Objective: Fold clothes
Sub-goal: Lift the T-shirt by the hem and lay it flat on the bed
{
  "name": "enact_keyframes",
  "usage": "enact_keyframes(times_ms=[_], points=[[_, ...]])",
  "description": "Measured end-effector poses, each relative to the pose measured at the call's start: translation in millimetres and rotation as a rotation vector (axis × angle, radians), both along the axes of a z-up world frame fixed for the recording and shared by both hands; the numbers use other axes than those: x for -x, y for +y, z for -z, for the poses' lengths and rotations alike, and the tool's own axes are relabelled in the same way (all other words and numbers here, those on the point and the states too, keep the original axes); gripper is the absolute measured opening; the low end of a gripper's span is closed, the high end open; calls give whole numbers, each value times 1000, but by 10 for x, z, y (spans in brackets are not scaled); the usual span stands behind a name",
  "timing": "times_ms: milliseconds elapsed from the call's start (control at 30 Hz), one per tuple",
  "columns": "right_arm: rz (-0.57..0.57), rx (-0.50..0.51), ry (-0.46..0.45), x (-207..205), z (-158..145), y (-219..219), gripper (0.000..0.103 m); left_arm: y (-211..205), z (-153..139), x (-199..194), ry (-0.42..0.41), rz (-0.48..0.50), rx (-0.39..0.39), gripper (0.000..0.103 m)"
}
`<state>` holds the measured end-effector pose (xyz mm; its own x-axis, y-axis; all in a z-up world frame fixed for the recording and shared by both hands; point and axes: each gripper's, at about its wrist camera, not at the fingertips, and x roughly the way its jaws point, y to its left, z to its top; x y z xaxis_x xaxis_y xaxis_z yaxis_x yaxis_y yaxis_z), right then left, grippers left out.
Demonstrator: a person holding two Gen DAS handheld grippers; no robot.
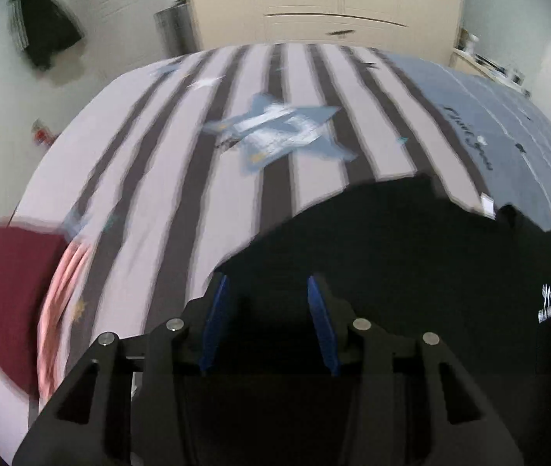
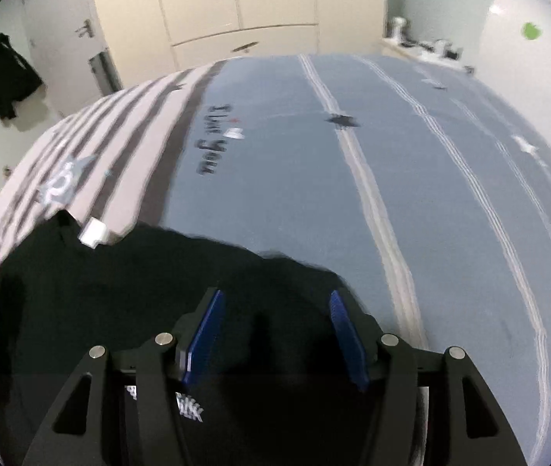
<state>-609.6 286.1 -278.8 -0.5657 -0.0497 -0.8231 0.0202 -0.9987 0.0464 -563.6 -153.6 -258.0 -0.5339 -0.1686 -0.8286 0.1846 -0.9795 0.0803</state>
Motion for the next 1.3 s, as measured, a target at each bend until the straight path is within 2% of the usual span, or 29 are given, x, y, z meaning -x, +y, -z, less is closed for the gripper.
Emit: enact_keyframes(times_ms=[67,167,200,233,267,333,400,467,500,533,567,600,667,733,867,967,1067,1100,1133,1167,1200,1233,1300], points=[[50,-35,-7,-182,37,199,54,-90,31,-331,-22,-40,31,47],[108,-84,-56,-386,141,466,55,-174,134,-656,-55,-47,42,54],[92,-75,-83,-444,197,534,55,-181,168,-717,-64,-52,50,59],[82,-68,-108,-498,250,592,55,-182,224,-746,-83,-63,64,70],[89,-72,-122,-532,292,610,56,-191,304,-748,-111,-80,83,73],[106,-83,-148,-601,377,641,62,-213,446,-749,-152,-104,100,74],[126,-85,-168,-622,470,629,63,-243,532,-738,-150,-96,49,74],[148,-59,-188,-610,550,617,63,-278,612,-719,-151,-85,3,52],[160,-49,-196,-604,582,609,63,-303,641,-697,-155,-74,-12,26],[164,-53,-197,-599,594,596,63,-332,634,-668,-155,-70,-14,16],[158,-52,-194,-593,595,585,58,-366,585,-633,-151,-75,-2,5],[149,-49,-191,-586,594,575,51,-401,536,-597,-146,-80,10,5],[113,-25,-192,-559,577,564,15,-507,325,-518,-102,-94,48,5],[104,-37,-186,-510,500,577,6,-693,36,-400,-47,-107,79,5],[143,-74,-93,-340,115,777,4,-1114,-378,-116,6,-132,169,5],[155,-115,-46,-100,-108,980,4,-1378,-393,48,-36,-138,150,6],[142,-154,-47,116,-159,1088,10,-1397,-411,77,-39,-129,146,22],[136,-161,-50,178,-167,1119,14,-1401,-425,29,-35,-161,119,38],[131,-148,-67,202,-139,1138,23,-1406,-431,-27,-30,-197,94,58],[142,-132,-86,227,-103,1190,31,-1437,-432,-107,-17,-231,65,68],[151,-118,-103,243,-69,1237,33,-1499,-438,-201,3,-256,32,75],[154,-113,-115,221,-46,1267,37,-1522,-452,-291,23,-271,4,75],[158,-121,-120,113,-40,1308,39,-1472,-489,-459,61,-275,-37,75]])
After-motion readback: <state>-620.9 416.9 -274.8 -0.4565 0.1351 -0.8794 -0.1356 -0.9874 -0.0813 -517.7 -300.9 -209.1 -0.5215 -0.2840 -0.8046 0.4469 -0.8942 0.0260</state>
